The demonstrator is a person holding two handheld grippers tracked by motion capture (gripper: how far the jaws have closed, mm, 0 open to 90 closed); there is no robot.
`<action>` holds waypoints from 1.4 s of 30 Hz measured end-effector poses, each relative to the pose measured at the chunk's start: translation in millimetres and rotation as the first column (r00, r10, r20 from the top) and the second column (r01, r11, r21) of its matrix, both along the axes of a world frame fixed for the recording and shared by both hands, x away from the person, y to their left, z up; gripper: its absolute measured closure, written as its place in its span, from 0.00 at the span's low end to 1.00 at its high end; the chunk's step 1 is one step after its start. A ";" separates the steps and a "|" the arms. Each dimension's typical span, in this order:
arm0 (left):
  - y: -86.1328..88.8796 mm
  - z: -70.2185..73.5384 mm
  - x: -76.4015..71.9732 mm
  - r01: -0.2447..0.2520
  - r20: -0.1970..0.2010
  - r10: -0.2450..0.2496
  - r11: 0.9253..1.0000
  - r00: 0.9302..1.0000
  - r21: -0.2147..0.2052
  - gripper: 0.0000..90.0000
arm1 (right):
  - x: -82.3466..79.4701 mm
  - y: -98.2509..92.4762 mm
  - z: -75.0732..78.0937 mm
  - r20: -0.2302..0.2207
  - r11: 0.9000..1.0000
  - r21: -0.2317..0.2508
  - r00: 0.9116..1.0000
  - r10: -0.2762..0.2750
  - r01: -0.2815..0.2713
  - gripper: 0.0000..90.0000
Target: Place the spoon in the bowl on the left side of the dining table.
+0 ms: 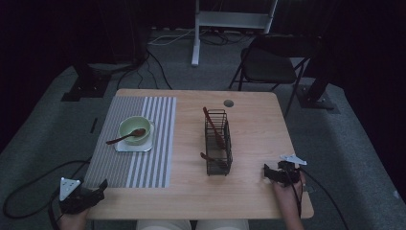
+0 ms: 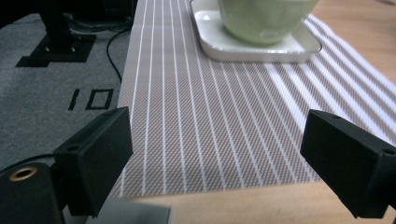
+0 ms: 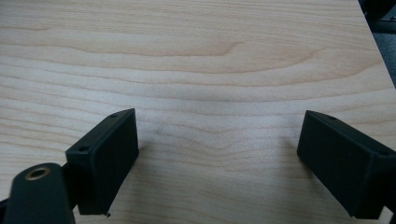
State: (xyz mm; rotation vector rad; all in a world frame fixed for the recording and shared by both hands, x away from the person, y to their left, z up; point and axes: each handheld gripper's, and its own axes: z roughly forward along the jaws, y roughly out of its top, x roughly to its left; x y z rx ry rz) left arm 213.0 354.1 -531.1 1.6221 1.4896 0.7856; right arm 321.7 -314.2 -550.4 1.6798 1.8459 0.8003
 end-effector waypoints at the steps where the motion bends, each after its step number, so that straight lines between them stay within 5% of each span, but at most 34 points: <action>1: 3.0 -1.7 -3.5 -0.007 -0.008 0.008 1.000 1.000 0.013 0.10 | 0.0 0.0 0.0 0.000 1.000 0.000 1.000 0.000 0.000 0.13; 18: 27.1 -14.7 -27.5 -0.035 -0.026 0.035 0.999 0.999 0.011 0.10 | 0.0 0.0 0.0 0.000 1.000 0.000 1.000 0.000 0.000 0.13; 31: 38.4 -15.2 -49.7 -0.078 -0.015 0.078 0.996 0.997 -0.045 0.10 | 0.0 0.0 0.0 0.000 1.000 0.000 1.000 0.000 0.000 0.13; 42: 36.3 -18.7 -49.5 -0.060 -0.001 0.060 0.998 0.998 -0.026 0.10 | 0.1 -0.1 0.0 0.000 1.000 0.001 1.000 0.000 0.000 0.13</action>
